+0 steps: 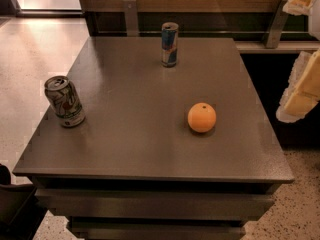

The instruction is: Move redbull can near 7up can

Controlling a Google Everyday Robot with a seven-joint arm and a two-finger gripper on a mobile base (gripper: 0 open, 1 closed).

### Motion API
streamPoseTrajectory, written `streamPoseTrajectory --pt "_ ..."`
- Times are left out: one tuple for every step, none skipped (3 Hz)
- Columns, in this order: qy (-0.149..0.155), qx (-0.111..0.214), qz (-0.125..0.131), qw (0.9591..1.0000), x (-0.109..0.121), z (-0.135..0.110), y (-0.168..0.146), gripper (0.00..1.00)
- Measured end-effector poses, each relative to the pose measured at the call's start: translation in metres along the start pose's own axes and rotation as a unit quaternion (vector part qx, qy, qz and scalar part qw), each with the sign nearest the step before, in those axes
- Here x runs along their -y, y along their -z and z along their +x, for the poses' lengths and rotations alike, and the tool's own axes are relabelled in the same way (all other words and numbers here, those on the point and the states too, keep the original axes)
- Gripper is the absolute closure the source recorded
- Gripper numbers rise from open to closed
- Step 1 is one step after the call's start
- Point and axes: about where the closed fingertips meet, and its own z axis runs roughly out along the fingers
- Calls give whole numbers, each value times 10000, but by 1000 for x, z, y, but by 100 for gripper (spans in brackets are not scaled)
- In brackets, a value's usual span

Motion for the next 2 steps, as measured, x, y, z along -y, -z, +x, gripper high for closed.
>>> streamPoseTrajectory --pt "4 20 24 10000 1 -1 1 0" --pt "-128 379 123 9991 22 -1 -11 0"
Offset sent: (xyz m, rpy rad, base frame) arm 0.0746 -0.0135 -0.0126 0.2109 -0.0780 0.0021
